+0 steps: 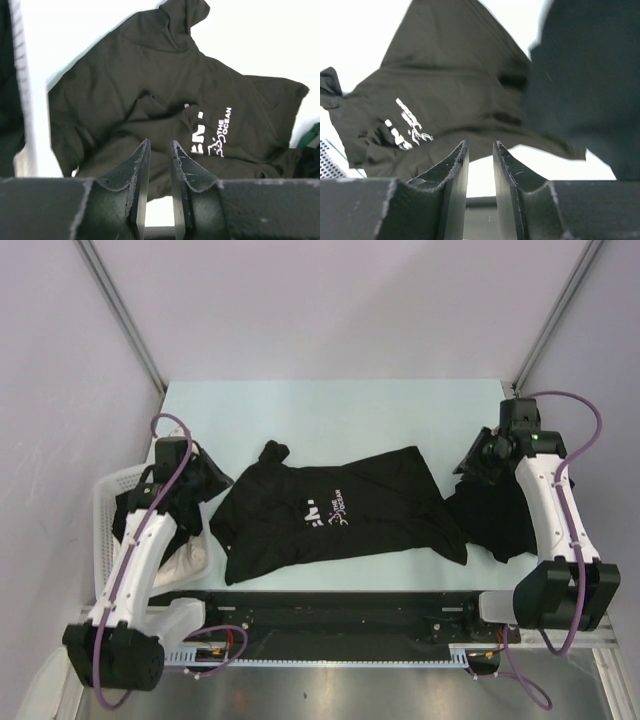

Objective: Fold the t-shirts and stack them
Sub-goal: Flatten the tshirt out

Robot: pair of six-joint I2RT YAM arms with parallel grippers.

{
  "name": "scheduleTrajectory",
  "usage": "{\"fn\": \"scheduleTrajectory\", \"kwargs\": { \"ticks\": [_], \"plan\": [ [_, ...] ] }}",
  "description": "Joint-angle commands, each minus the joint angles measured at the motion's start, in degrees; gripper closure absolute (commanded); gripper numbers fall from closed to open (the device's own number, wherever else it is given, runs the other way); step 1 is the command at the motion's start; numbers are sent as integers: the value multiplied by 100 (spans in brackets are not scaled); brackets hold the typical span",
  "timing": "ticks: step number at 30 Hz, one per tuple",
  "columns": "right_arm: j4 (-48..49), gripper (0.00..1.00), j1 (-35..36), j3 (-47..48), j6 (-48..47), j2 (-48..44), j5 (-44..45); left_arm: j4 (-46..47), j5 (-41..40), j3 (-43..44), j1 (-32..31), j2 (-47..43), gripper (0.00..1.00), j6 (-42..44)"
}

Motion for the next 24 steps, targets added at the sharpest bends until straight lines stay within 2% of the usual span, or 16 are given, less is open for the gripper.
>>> {"fn": "scheduleTrajectory", "kwargs": {
  "ticks": [1, 5, 10, 16, 24],
  "plan": [
    [1496, 69, 273, 62, -297, 474, 81, 1118, 216, -145, -20, 512, 74, 127],
    [2306, 70, 353, 62, -439, 1151, 126, 1303, 331, -119, -64, 708, 73, 197],
    [3421, 70, 353, 80, -439, 2021, 3, 1418, 445, -146, -152, 445, 71, 320],
    [3889, 70, 634, 291, -526, 2813, -252, 1032, 410, 4, -178, 286, 71, 505],
    [4364, 70, 827, 396, -737, 3244, -314, 812, 357, 39, -187, 259, 71, 593]
  ]
}}
